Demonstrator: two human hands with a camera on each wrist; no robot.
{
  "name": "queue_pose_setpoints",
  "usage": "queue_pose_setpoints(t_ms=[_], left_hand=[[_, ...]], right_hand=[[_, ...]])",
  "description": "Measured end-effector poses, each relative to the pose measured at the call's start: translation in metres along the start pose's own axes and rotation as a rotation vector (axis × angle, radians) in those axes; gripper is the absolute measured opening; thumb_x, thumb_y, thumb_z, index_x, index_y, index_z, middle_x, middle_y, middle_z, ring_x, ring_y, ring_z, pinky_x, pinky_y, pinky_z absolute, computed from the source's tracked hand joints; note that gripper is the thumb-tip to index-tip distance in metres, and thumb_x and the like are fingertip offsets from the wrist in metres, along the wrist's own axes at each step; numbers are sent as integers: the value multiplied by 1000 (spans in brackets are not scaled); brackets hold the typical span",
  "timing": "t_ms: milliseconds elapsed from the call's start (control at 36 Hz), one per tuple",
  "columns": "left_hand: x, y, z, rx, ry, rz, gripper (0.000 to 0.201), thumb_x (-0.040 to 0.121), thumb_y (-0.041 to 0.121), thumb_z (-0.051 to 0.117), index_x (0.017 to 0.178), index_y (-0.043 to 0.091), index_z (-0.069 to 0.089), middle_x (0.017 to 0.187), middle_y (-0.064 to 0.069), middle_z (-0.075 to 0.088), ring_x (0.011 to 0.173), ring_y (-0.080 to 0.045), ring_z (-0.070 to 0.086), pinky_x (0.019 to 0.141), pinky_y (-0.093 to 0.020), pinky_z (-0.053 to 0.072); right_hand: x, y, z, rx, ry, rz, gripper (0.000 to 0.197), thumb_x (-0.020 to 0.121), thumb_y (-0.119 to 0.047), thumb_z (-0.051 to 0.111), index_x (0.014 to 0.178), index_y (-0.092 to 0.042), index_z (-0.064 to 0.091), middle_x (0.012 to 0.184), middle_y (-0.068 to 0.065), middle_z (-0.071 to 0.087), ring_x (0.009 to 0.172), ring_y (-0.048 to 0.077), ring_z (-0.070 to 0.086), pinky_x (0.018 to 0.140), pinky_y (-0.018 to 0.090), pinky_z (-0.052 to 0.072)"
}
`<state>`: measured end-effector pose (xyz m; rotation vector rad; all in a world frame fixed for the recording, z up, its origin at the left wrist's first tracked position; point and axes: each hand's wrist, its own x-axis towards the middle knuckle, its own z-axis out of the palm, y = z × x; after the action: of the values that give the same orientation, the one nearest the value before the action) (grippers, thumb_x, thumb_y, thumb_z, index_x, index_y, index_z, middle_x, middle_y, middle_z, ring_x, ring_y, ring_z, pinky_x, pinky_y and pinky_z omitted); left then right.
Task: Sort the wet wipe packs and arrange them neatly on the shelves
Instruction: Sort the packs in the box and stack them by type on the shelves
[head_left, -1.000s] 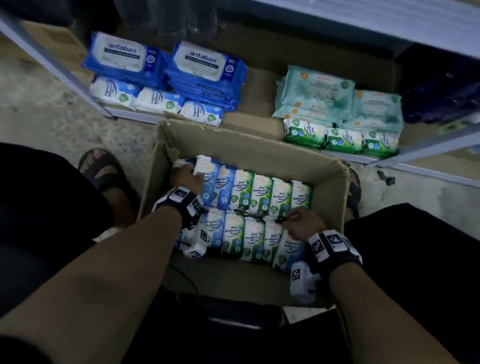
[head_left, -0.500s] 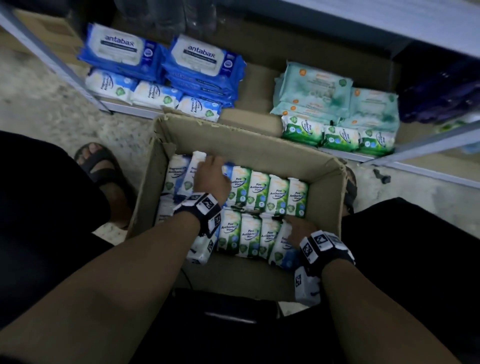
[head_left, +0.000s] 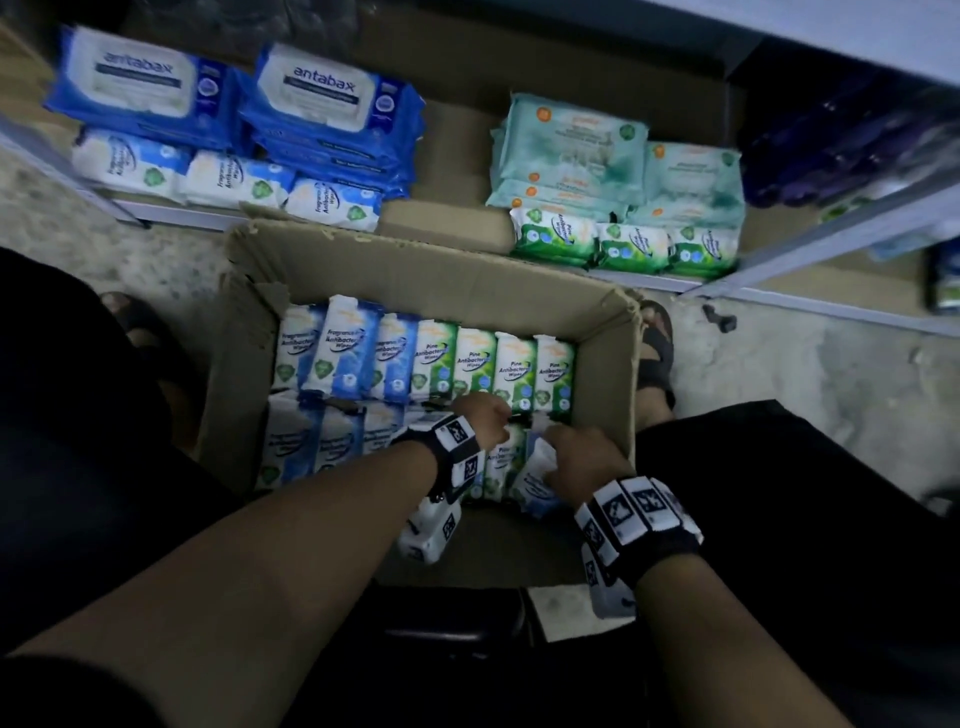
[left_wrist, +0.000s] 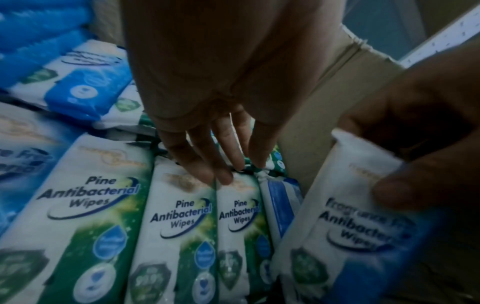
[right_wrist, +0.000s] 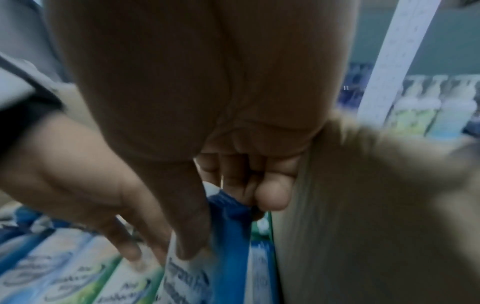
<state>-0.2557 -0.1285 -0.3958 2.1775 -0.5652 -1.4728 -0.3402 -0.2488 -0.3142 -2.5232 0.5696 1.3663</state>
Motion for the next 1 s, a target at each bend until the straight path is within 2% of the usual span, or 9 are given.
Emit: queue_pose_setpoints(t_ms=[222, 278, 361, 556, 722, 833, 917, 972, 1000], left_hand=[[14, 7, 23, -40, -48, 50, 46, 89, 20, 71, 133, 11, 59, 134, -6, 60, 117, -23, 59, 100, -33, 48], [18, 10, 29, -4, -58, 50, 31, 88, 26, 73, 115, 13, 65, 119, -5, 65, 106, -21, 61, 94, -31, 50], [24, 14, 35, 39, -53, 53, 36, 83, 36, 76, 70, 13, 52, 74, -9, 56, 70, -20, 54, 63, -31, 46], [35, 12, 44, 52, -60, 119, 56, 73, 47, 81, 57, 25, 33, 56, 4, 28, 49, -16, 30, 51, -27, 27], [39, 11, 44, 59, -87, 101, 54, 72, 57, 76, 59, 27, 32, 57, 5, 28, 48, -16, 28, 50, -26, 27], [24, 30, 34, 68, -97, 67, 48, 86, 44, 69, 55, 12, 51, 52, -3, 42, 46, -18, 39, 48, -25, 32], [18, 38, 37, 26, -87, 13, 27, 90, 34, 66, 82, 8, 66, 76, -13, 62, 67, -28, 59, 56, -28, 42], [17, 39, 42, 0, -67, -8, 40, 91, 33, 63, 108, -3, 65, 101, -23, 64, 92, -37, 64, 64, -34, 47], [12, 41, 41, -4, -86, -12, 41, 94, 34, 60, 105, -4, 66, 100, -23, 63, 95, -37, 64, 64, -33, 46]], right_hand=[[-39, 24, -2, 18, 123, 50, 16, 94, -30, 50, 101, -18, 59, 104, 11, 64, 92, 33, 63, 66, 33, 47], [-49, 34, -2, 78, 141, 103, 16, 90, -34, 54, 93, -18, 57, 97, 11, 64, 83, 32, 62, 63, 34, 49], [-61, 49, -3, 158, 165, 163, 31, 84, -39, 64, 111, -23, 63, 102, 10, 65, 89, 31, 64, 70, 34, 54], [-63, 53, -5, 222, 197, 143, 48, 82, -45, 66, 125, -24, 60, 111, 11, 65, 97, 32, 65, 79, 41, 57], [-64, 57, -7, 240, 213, 145, 50, 81, -47, 67, 127, -28, 59, 111, 8, 66, 97, 30, 64, 79, 41, 57], [-65, 55, -9, 267, 249, 136, 40, 84, -48, 64, 118, -27, 62, 105, 9, 67, 93, 32, 64, 76, 41, 57], [-67, 50, -12, 280, 264, 163, 34, 82, -45, 68, 109, -24, 64, 101, 7, 66, 90, 31, 65, 72, 36, 56], [-69, 48, -13, 299, 273, 171, 34, 81, -43, 69, 110, -25, 64, 102, 7, 67, 92, 30, 64, 73, 35, 55], [-70, 48, -13, 307, 280, 166, 35, 80, -42, 69, 111, -26, 65, 103, 6, 67, 92, 30, 64, 73, 35, 55]])
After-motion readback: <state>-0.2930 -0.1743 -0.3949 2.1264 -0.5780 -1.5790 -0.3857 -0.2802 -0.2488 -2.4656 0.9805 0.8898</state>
